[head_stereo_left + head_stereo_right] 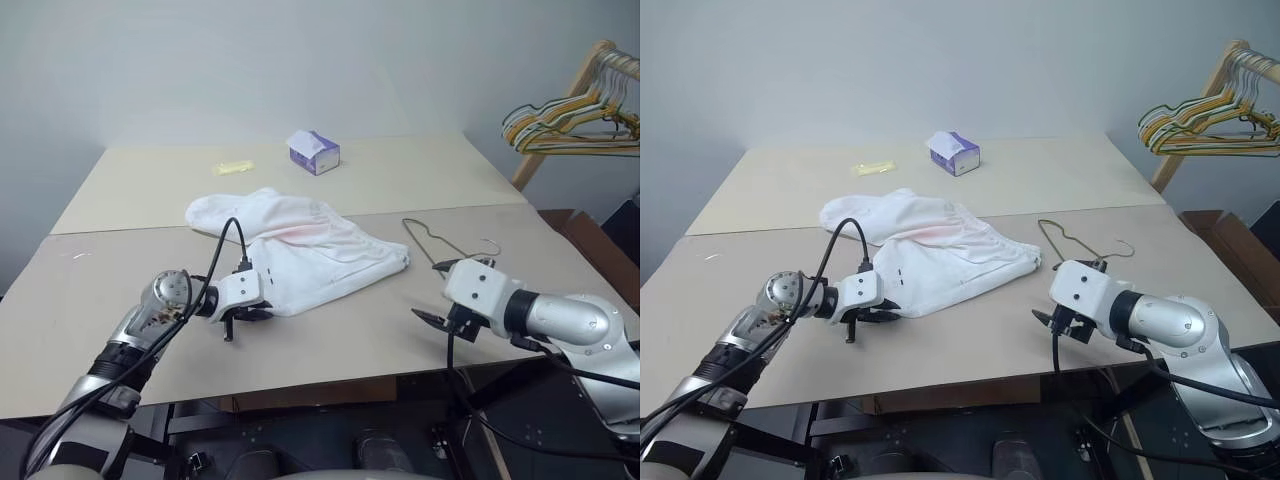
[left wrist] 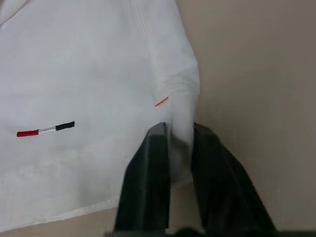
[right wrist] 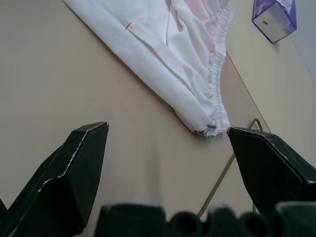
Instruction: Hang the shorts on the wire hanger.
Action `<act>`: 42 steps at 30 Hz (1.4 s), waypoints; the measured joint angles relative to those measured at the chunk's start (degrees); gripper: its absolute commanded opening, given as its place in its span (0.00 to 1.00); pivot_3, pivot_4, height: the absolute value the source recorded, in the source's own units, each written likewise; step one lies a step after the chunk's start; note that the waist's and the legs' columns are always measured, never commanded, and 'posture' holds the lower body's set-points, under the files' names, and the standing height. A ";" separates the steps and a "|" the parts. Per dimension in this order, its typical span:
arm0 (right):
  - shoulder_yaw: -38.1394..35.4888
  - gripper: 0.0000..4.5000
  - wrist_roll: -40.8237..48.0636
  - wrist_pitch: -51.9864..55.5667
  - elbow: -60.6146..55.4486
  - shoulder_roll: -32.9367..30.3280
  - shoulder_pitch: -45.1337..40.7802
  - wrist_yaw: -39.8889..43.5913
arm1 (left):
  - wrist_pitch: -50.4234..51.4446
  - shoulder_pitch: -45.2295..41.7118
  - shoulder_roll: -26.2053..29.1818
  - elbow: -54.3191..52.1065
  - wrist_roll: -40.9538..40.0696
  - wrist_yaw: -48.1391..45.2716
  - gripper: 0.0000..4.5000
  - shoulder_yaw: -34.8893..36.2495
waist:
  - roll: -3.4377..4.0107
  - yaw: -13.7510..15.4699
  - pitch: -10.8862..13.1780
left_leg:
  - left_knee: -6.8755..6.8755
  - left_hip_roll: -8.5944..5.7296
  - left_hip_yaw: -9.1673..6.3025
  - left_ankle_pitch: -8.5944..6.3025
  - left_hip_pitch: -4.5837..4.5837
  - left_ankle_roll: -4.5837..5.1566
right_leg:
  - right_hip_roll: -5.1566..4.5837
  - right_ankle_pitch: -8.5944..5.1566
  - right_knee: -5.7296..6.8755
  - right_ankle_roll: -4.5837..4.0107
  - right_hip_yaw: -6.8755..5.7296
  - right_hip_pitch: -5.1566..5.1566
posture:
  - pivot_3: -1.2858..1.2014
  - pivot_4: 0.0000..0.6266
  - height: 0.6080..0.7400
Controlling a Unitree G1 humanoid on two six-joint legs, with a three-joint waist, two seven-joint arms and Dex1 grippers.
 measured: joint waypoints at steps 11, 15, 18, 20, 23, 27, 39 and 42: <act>7.65 1.00 -7.06 -5.06 9.60 -2.05 -4.08 0.00 | -1.31 8.36 11.06 -10.58 -3.30 -3.05 0.00 6.35 | 0.00 -1.67 0.03 | -0.07 0.06 0.05 0.00 -0.10 0.00 | 0.01 0.09 0.05 -0.18 0.05 -0.24 | 0.48 0.00 1.00; 12.11 1.00 -12.38 -14.64 17.89 -1.00 -8.31 -1.09 | 0.16 12.99 17.16 -17.53 -7.42 -5.12 0.00 12.33 | 0.02 -1.63 0.05 | -0.08 0.07 0.07 0.00 -0.08 0.00 | 0.00 -0.03 0.05 0.03 0.05 -0.23 | 0.49 0.00 1.00; 15.95 1.00 -16.82 -21.74 24.70 1.85 -12.25 -2.87 | 1.02 16.32 20.56 -20.79 -9.43 -5.93 0.00 16.35 | 0.04 -1.51 0.07 | -0.08 0.10 0.08 0.00 -0.07 0.00 | 0.02 -0.03 0.10 0.02 0.05 -0.24 | 0.50 0.00 1.00; 18.53 1.00 -19.44 -26.21 28.46 3.54 -14.34 -3.59 | 1.60 18.43 22.04 -22.53 -10.24 -6.26 0.00 18.33 | 0.07 -1.41 0.09 | -0.08 0.10 0.09 0.00 -0.07 0.00 | 0.02 -0.03 0.10 0.01 0.05 -0.25 | 0.51 0.00 1.00; 21.43 1.00 -22.37 -33.29 33.71 4.96 -16.35 -3.75 | 2.02 21.59 23.52 -24.20 -10.70 -6.43 0.00 20.58 | 0.08 -0.80 0.11 | -0.10 0.07 0.09 0.00 -0.10 0.00 | 0.00 0.06 0.09 -0.14 0.05 -0.26 | 0.52 0.00 1.00; 23.57 1.00 -23.98 -40.60 38.38 7.49 -18.63 -3.48 | 2.92 24.13 24.21 -25.78 -11.43 -6.05 0.00 23.11 | 0.07 0.31 0.14 | -0.10 0.08 0.11 0.00 -0.09 0.00 | 0.01 0.17 0.09 -0.32 0.05 -0.26 | 0.53 0.00 1.00; 26.08 0.73 -26.34 -51.98 48.95 11.64 -23.19 -2.04 | 5.48 26.68 24.22 -29.63 -12.24 -3.91 0.00 26.00 | 0.07 1.92 0.15 | -0.09 0.08 0.10 0.00 -0.05 0.00 | 0.03 0.20 0.12 -0.39 0.03 -0.20 | 0.54 0.00 1.00; 26.35 0.48 -26.36 -53.39 50.33 11.77 -23.19 -1.28 | 5.48 26.84 24.31 -29.63 -12.22 -3.81 0.00 26.02 | 0.07 1.96 0.15 | -0.09 0.09 0.10 0.00 -0.05 0.00 | 0.04 0.20 0.12 -0.40 0.03 -0.20 | 0.54 0.00 1.00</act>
